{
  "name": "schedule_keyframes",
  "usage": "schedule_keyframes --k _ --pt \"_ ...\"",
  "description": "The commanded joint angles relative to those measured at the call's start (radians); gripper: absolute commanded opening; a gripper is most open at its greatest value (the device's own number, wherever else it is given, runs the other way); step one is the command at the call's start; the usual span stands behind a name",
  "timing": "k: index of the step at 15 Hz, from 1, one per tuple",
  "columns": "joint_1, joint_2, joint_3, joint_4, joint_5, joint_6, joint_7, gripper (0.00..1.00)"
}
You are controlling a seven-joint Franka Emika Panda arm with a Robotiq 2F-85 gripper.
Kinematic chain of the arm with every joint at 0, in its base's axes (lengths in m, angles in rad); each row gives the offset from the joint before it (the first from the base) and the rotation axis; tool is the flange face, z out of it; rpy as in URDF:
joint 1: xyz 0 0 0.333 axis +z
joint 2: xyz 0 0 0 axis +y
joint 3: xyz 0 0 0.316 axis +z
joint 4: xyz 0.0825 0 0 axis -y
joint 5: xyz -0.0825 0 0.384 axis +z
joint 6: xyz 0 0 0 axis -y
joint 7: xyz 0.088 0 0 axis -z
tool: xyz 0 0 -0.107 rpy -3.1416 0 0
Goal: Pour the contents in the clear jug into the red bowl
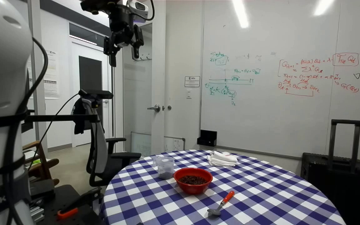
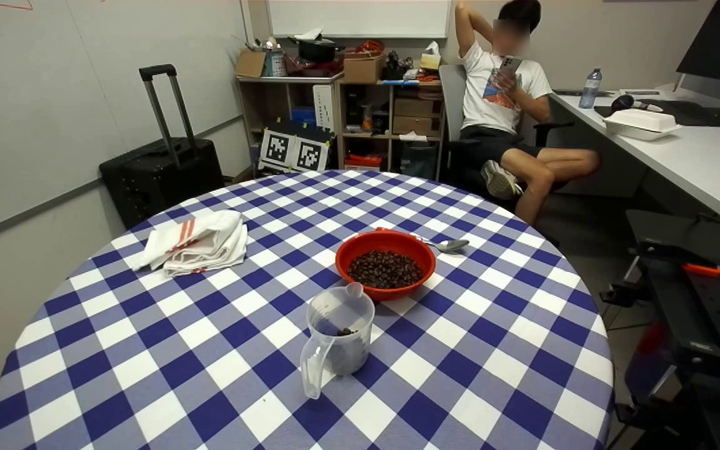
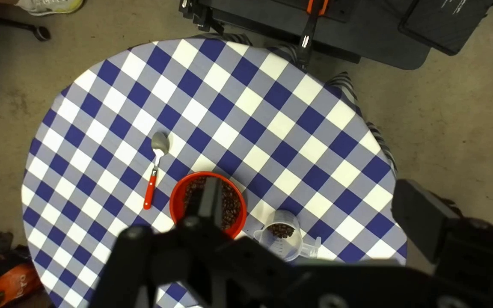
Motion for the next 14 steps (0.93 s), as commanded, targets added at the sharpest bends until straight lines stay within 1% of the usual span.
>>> schedule_keyframes --k 1,4,6,7,8,9,12,14 --pt "0.014 0.076 -0.006 0.008 -0.046 0.122 -0.031 1.0" --pt "0.032 0.16 -0.02 -0.004 -0.056 0.289 -0.103 1.0" --pt "0.046 0.236 -0.031 -0.012 -0.051 0.397 -0.175 1.0" --pt "0.038 0.311 -0.044 0.031 -0.062 0.436 -0.223 1.0" --pt "0.027 0.398 -0.07 0.104 -0.072 0.465 -0.299 1.0" --pt "0.026 0.448 -0.077 0.126 -0.08 0.5 -0.348 1.0" --pt "0.013 0.629 -0.095 0.268 -0.117 0.527 -0.478 1.0" --pt "0.01 0.754 -0.093 0.379 -0.13 0.507 -0.565 1.0"
